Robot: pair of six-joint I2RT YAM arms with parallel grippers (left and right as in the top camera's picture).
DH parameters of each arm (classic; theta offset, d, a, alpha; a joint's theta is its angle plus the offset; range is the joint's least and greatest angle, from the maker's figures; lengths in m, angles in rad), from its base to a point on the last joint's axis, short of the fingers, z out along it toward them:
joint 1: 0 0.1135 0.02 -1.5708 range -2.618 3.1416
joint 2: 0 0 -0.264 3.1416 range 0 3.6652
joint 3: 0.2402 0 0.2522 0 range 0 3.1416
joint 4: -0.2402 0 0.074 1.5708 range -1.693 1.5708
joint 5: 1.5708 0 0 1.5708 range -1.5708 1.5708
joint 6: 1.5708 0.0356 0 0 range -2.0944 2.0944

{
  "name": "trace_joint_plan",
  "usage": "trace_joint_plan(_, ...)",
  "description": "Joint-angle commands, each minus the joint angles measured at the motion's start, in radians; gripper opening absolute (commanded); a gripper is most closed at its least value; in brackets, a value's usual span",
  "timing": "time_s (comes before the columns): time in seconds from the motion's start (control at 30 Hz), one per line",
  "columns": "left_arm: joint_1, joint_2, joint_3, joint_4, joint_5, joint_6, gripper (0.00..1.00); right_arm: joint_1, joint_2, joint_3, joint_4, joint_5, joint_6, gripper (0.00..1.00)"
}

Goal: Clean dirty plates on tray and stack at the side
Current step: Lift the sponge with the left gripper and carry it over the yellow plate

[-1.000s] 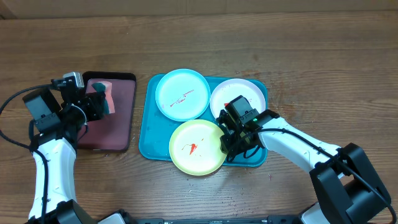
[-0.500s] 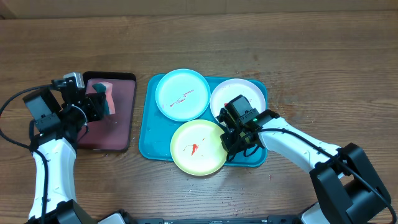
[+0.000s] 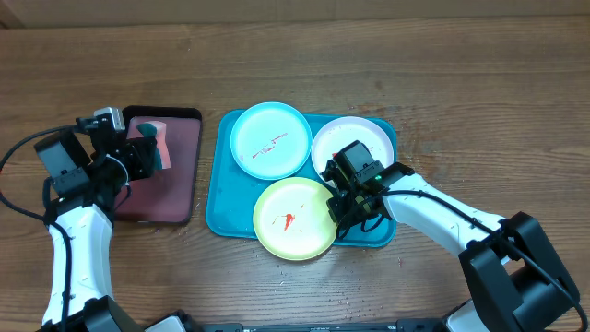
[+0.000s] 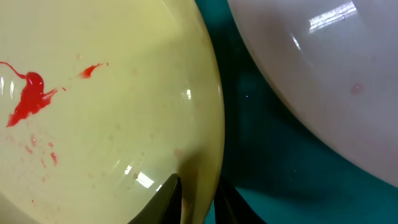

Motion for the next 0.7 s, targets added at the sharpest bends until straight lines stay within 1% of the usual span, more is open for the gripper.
trace_joint_plan(0.0,-0.031,0.003,-0.005,-0.029,-0.111,-0.099,0.04,0.005,0.005,0.027,0.004,0.006,0.0,0.2)
trace_joint_plan(0.1,-0.105,0.003,-0.005,-0.087,-0.332,-0.146,0.04,0.005,0.005,0.027,0.003,0.006,0.0,0.2)
trace_joint_plan(0.17,-0.177,0.003,-0.005,-0.113,-0.448,-0.151,0.04,0.005,0.005,0.027,0.003,0.006,0.0,0.2)
trace_joint_plan(0.23,-0.237,0.003,-0.005,-0.122,-0.52,-0.151,0.04,0.005,0.005,0.027,0.003,0.006,0.0,0.2)
trace_joint_plan(0.27,-0.266,0.003,-0.004,-0.121,-0.533,-0.15,0.04,0.005,0.005,0.027,0.003,0.006,0.0,0.2)
trace_joint_plan(0.43,-0.376,0.003,0.03,-0.145,-0.521,-0.15,0.04,0.005,0.005,0.027,-0.004,0.006,0.0,0.2)
trace_joint_plan(0.5,-0.427,0.003,0.056,-0.18,-0.486,-0.15,0.04,0.005,0.005,0.027,-0.007,0.006,0.0,0.2)
trace_joint_plan(0.57,-0.49,0.003,0.073,-0.212,-0.422,-0.15,0.04,0.005,0.005,0.027,-0.008,0.006,0.0,0.2)
trace_joint_plan(0.67,-0.573,0.005,0.074,-0.226,-0.35,-0.149,0.04,0.005,0.005,0.027,-0.008,0.006,0.0,0.2)
